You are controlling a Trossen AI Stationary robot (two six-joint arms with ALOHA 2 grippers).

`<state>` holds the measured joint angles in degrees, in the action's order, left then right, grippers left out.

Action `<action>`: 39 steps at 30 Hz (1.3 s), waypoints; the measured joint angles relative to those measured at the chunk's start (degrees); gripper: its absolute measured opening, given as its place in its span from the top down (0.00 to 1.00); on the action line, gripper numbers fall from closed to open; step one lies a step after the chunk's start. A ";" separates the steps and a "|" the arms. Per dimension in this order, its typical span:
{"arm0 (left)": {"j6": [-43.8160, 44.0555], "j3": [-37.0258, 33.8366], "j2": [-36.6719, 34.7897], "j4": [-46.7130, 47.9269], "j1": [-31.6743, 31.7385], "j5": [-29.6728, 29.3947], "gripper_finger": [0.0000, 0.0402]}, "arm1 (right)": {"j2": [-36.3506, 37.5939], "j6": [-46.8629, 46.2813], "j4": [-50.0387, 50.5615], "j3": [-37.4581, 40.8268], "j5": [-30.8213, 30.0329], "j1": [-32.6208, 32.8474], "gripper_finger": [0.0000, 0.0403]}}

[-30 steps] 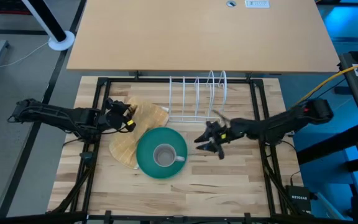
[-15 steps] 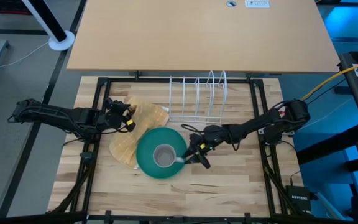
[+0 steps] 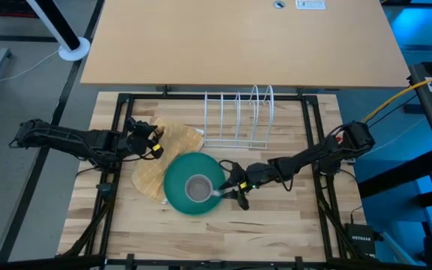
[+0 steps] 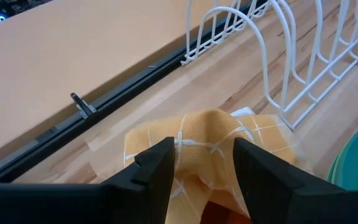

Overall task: Sort dishes
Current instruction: Remove the gray mug from the stack of plates

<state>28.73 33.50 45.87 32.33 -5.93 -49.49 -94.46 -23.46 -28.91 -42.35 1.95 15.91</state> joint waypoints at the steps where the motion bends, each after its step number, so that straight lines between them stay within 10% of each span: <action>1: 0.00 0.00 0.00 0.00 0.00 0.02 0.61 | 0.02 0.00 -0.01 -0.01 -0.77 0.25 0.57; 28: 1.14 0.00 0.02 -0.30 -0.02 0.02 0.61 | -7.17 3.21 -9.12 -0.11 -2.14 0.58 0.57; 39: 1.11 0.00 0.02 -0.34 0.00 0.00 0.61 | -7.17 4.36 -10.59 -0.15 -1.46 0.62 0.85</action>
<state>29.85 33.50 45.89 31.98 -5.94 -49.49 -101.62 -19.11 -39.50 -42.50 0.50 16.53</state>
